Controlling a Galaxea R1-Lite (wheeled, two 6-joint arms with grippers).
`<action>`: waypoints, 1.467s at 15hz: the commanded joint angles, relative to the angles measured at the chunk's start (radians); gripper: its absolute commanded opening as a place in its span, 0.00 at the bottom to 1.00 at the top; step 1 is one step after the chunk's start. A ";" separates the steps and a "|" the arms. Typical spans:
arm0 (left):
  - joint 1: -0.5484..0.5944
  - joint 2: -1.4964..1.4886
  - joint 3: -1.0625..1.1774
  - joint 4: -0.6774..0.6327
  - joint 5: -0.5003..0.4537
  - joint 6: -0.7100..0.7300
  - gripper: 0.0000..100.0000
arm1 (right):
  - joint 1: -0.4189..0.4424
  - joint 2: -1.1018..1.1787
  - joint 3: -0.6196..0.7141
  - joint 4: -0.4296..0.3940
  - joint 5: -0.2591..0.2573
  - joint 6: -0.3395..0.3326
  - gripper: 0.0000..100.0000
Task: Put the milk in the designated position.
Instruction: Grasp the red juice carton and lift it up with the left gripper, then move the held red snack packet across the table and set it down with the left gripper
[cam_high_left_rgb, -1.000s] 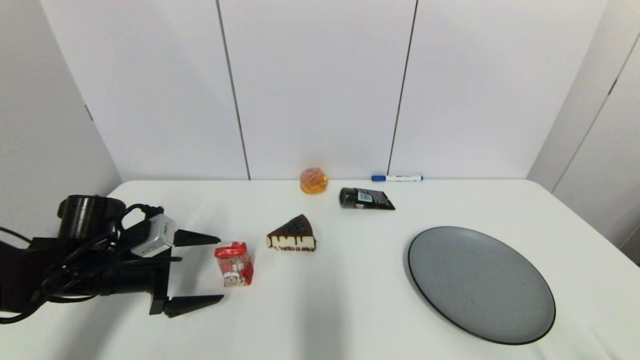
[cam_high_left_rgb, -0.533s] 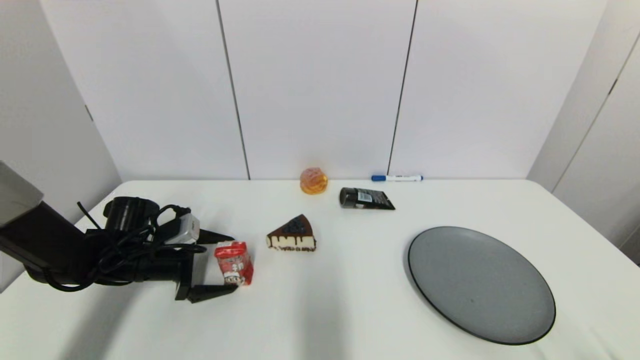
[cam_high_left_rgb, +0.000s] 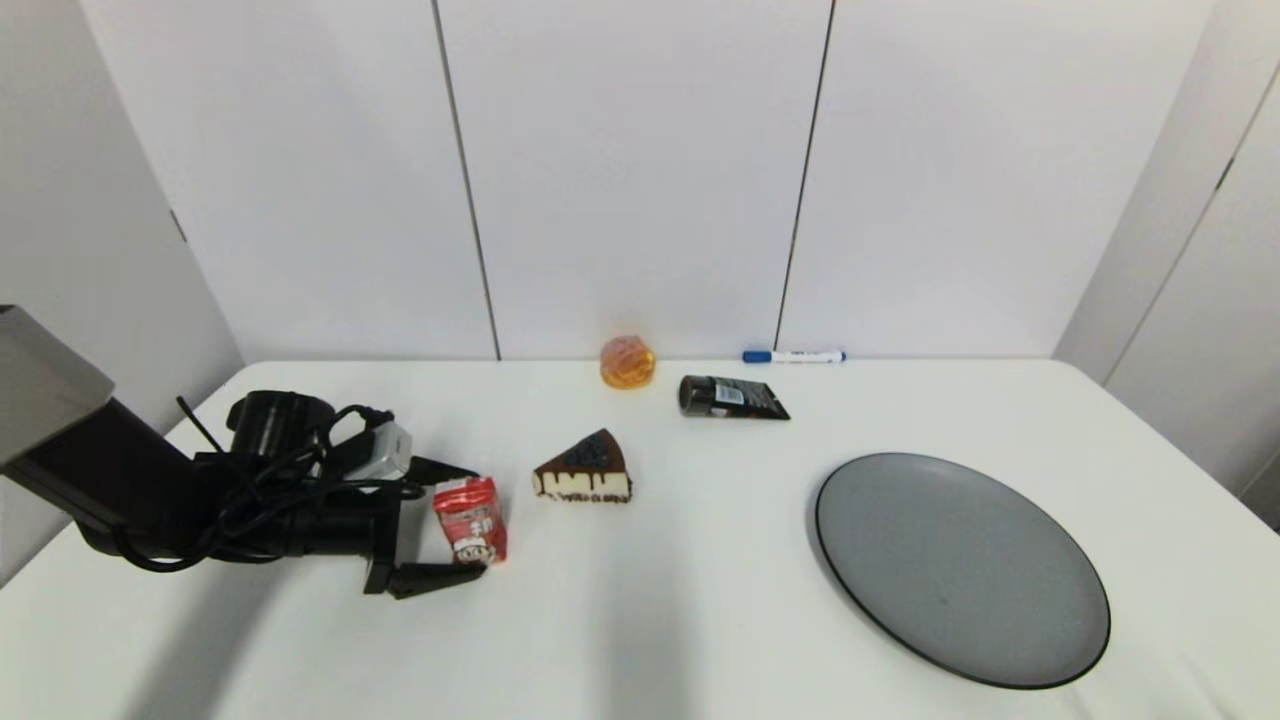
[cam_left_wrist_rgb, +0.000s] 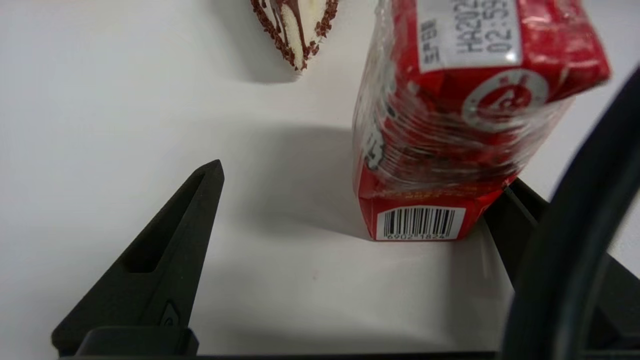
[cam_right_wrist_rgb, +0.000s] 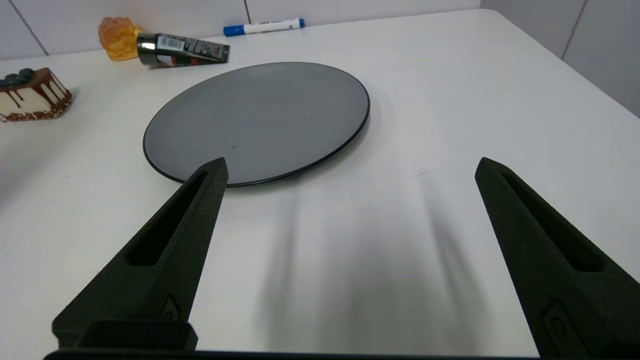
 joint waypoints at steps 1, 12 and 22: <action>-0.008 -0.017 -0.007 0.032 -0.028 0.007 1.00 | 0.000 0.000 0.000 0.000 0.000 0.000 1.00; -0.020 -0.040 -0.021 0.059 -0.032 0.007 0.00 | 0.000 0.002 0.000 0.000 0.000 0.000 1.00; -0.025 -0.193 -0.042 0.068 -0.032 -0.135 0.00 | 0.000 0.000 0.000 0.000 0.000 0.000 1.00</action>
